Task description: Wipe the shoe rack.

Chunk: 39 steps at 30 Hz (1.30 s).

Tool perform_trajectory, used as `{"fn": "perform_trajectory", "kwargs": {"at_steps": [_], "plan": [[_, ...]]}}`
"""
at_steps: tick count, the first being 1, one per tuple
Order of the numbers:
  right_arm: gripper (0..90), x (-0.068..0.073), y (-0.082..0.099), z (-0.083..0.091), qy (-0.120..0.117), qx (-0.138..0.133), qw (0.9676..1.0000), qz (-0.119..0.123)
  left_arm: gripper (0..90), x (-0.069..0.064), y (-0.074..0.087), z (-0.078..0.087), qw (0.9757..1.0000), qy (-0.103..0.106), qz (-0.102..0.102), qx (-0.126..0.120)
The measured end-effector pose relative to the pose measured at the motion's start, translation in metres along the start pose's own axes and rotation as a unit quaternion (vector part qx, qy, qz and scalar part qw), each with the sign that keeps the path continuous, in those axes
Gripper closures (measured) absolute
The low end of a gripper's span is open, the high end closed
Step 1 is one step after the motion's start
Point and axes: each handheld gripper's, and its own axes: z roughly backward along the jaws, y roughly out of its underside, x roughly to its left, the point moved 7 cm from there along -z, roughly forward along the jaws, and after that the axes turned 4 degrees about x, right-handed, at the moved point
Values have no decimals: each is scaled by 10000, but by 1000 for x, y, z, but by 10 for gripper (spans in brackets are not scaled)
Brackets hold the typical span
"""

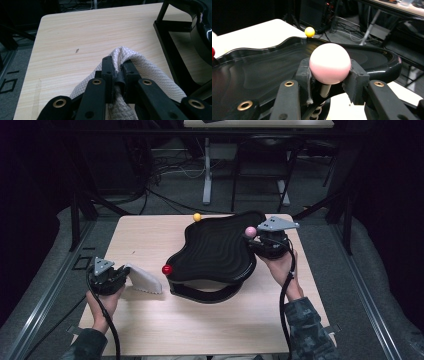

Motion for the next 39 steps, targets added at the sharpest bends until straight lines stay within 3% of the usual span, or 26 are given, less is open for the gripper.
{"fn": "perform_trajectory", "kwargs": {"at_steps": [5,17,20,22,24,26,27,28,31,33,39], "plan": [[607,-7,-1,-4,-344,-28,9994,102,826,-2,-3,2,10000,33,1,-53],[606,-21,-5,-13,-666,25,9975,228,826,-6,-5,6,9998,145,-36,-98],[602,-21,-6,-13,-528,157,9983,192,826,-5,-6,7,9998,143,-8,-138],[564,-18,-7,-12,-411,309,9987,40,826,-4,-5,8,9998,141,-11,-112],[489,-15,-8,-8,-122,442,9989,-134,826,-4,-4,7,9998,149,-1,-112],[471,-9,-10,-4,171,589,9977,-287,826,-4,-4,7,9998,141,-8,-106],[478,-5,-11,-2,256,584,9976,-267,826,-5,-5,7,9998,141,-13,-107],[471,-4,-12,-2,604,555,9963,-241,826,-5,-5,8,9998,149,-14,-109],[577,-4,-12,-2,796,612,9947,-232,825,-4,-6,10,9998,154,-6,-135],[596,-7,-11,-2,718,510,9956,-314,825,-2,-5,12,9998,145,12,-146],[604,-9,-10,-4,598,411,9972,-183,822,12,-4,23,9999,99,56,-68]]}}
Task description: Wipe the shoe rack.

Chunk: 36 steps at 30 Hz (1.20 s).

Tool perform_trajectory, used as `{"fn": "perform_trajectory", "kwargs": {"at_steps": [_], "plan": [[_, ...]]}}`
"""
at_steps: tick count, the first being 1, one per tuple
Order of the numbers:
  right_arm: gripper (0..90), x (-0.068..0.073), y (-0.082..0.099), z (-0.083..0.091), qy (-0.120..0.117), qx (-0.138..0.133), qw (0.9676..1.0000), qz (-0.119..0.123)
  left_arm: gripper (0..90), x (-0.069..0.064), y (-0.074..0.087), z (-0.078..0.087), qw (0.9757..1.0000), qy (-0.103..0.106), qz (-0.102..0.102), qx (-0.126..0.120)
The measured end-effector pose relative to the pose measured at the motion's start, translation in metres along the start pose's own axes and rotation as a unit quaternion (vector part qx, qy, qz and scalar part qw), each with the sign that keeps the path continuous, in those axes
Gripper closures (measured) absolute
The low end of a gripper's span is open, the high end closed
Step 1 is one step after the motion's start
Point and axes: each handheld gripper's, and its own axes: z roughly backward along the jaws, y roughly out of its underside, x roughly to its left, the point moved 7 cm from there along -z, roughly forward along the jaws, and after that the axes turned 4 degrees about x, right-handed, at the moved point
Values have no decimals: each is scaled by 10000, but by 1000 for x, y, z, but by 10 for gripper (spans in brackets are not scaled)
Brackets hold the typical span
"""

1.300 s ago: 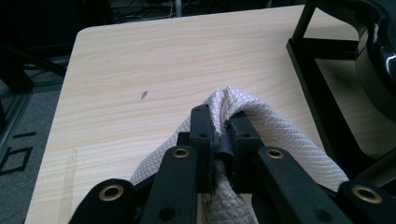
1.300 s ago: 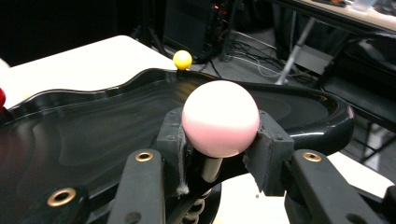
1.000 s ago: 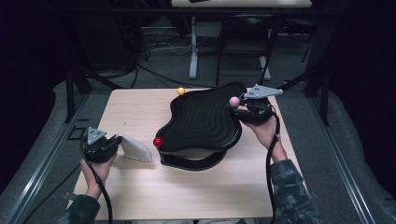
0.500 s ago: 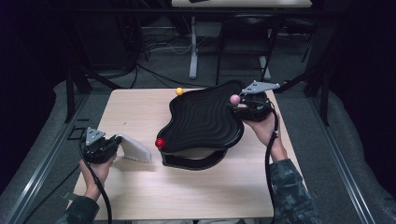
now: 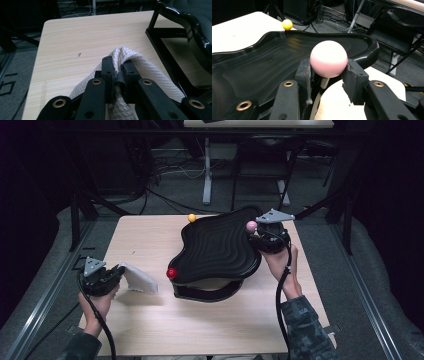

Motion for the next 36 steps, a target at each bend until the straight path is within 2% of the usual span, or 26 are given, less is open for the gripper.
{"fn": "perform_trajectory", "kwargs": {"at_steps": [2,3,5,7,9,12,14,16,17,19,22,23,26,31,35,36], "plan": [[604,-3,0,-1,9,11,10000,12,817,4,6,2,9998,55,-75,200],[604,-2,-1,-2,-52,20,10000,14,802,5,10,1,9991,127,-110,383],[604,-5,-1,-4,8,33,10000,36,719,6,20,-2,9972,225,-106,699],[605,-6,-2,-6,13,20,10000,39,620,7,24,-3,9960,278,-85,840],[605,-7,-3,-7,-49,16,10000,29,531,5,23,-1,9958,347,-70,841],[605,-9,-3,-10,-26,-11,10000,48,401,-1,14,5,9962,490,-187,695],[605,-11,-4,-12,-71,-10,10000,65,340,-10,8,8,9958,598,-315,620],[605,-12,-5,-14,-174,-19,9998,78,309,-23,3,9,9942,799,-441,566],[604,-13,-6,-15,-203,-37,9998,70,296,-31,2,8,9929,906,-523,561],[597,-13,-6,-16,-252,-32,9997,40,281,-49,0,5,9887,1158,-728,609],[432,-16,-2,-12,-231,14,9996,-153,274,-79,2,-3,9807,1531,-999,689],[369,-16,-1,-9,-398,2,9989,-241,274,-88,3,-6,9778,1641,-1090,721],[267,-12,3,5,-386,-13,9987,-325,275,-114,9,-15,9698,1932,-1258,801],[170,-4,9,30,-568,43,9976,-387,290,-134,21,-25,9619,2163,-1422,880],[146,4,12,46,-692,87,9970,-343,345,-142,30,-36,9594,2261,-1418,914],[139,7,15,48,-740,131,9967,-301,364,-143,31,-39,9600,2266,-1381,891]]}}
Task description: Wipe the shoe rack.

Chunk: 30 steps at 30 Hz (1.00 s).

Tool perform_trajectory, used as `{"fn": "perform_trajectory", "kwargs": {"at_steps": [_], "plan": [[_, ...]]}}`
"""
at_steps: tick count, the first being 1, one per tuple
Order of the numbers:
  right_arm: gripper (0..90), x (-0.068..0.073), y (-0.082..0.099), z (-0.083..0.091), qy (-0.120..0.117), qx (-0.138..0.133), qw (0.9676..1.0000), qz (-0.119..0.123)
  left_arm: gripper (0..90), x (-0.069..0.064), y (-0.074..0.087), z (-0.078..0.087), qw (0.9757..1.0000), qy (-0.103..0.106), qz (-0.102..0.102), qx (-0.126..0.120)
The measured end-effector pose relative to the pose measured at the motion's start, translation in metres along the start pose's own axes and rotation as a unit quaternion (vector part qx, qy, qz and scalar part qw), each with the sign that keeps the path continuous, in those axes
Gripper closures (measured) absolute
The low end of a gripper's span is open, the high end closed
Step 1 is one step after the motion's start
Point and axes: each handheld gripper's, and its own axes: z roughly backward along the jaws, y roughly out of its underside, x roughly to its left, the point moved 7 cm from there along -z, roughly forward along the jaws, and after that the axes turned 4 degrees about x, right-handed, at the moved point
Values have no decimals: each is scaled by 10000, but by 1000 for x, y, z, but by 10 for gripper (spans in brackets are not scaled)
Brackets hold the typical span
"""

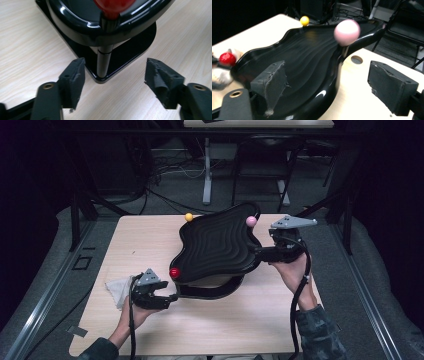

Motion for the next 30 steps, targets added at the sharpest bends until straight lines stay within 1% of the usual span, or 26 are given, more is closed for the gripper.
{"fn": "perform_trajectory", "kwargs": {"at_steps": [1,2,3,4,5,6,7,8,9,10,12,15,16,17,19,20,21,22,25,29,30], "plan": [[140,2,3,1,30,65,10000,54,391,0,-1,-3,10000,39,27,-46],[139,4,7,2,-1,101,9999,71,415,0,-3,-5,9999,74,50,-82],[137,6,10,2,-62,142,9998,84,436,0,-5,-7,9999,90,37,-128],[133,7,14,2,-48,188,9998,96,459,0,-6,-9,9998,94,8,-162],[130,8,18,2,-89,235,9996,112,481,-1,-8,-11,9998,100,-12,-170],[127,10,21,2,-108,280,9995,121,483,0,-8,-14,9998,78,-40,-168],[129,12,24,2,-134,294,9994,131,496,0,-8,-16,9998,77,-23,-169],[129,13,25,2,-170,253,9995,112,526,0,-7,-18,9998,102,-63,-173],[129,15,27,2,-204,276,9993,113,546,0,-7,-19,9998,117,-80,-164],[130,18,28,2,-288,290,9990,157,561,-1,-7,-21,9997,123,-111,-154],[131,24,30,2,-309,349,9986,250,589,-1,-7,-23,9997,60,-177,-157],[143,28,31,2,-189,376,9985,347,641,2,-6,-25,9997,14,-159,-207],[150,28,31,3,-164,388,9986,324,666,2,-6,-26,9996,6,-127,-233],[150,27,31,3,-156,405,9986,315,682,3,-7,-27,9996,5,-154,-236],[151,27,32,3,-136,407,9986,306,696,3,-7,-29,9996,-22,-174,-242],[157,27,32,3,-117,412,9987,289,705,2,-7,-30,9995,4,-166,-252],[163,26,32,4,-130,457,9984,292,707,1,-7,-31,9995,4,-189,-250],[168,25,33,3,-99,425,9986,309,707,0,-8,-32,9995,-2,-206,-254],[172,21,36,2,-22,463,9985,288,722,-4,-9,-35,9992,-31,-290,-264],[194,17,36,1,27,390,9990,218,730,-6,-9,-37,9991,-72,-304,-299],[198,15,36,1,103,372,9990,224,732,-7,-10,-37,9990,-85,-314,-318]]}}
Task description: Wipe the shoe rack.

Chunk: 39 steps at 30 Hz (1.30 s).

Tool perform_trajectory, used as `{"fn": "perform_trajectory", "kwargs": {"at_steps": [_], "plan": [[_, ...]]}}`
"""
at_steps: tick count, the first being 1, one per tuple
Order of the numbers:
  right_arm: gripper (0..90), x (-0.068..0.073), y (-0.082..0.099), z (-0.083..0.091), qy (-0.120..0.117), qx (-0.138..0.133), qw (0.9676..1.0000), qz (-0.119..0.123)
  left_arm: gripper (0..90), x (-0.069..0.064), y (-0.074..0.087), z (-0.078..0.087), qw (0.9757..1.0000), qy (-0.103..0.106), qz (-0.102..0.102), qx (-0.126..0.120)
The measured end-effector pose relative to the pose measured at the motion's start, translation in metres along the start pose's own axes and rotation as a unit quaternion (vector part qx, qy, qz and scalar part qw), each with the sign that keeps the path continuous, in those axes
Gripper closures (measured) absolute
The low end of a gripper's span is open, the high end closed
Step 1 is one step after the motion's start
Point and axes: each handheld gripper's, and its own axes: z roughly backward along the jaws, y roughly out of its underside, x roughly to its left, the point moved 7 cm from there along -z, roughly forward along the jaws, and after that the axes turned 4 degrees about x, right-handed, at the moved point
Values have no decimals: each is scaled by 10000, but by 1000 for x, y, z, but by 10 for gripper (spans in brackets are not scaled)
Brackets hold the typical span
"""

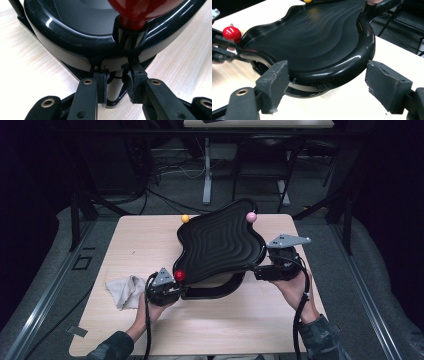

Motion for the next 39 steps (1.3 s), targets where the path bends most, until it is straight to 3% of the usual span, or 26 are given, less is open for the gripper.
{"fn": "perform_trajectory", "kwargs": {"at_steps": [14,22,27,29,39], "plan": [[308,-15,-1,-16,356,-239,9990,-156,742,-17,-3,-8,9997,-98,-154,-158],[326,-24,-4,-32,454,-317,9977,-397,742,-28,-6,-15,9994,-162,-207,-244],[326,-27,-6,-43,494,-335,9969,-515,742,-33,-9,-19,9993,-184,-192,-260],[322,-26,-5,-48,396,-311,9971,-575,743,-36,-11,-21,9993,-185,-188,-266],[305,-24,-4,-70,387,-238,9969,-635,745,-51,-20,-35,9992,-137,-156,-332]]}}
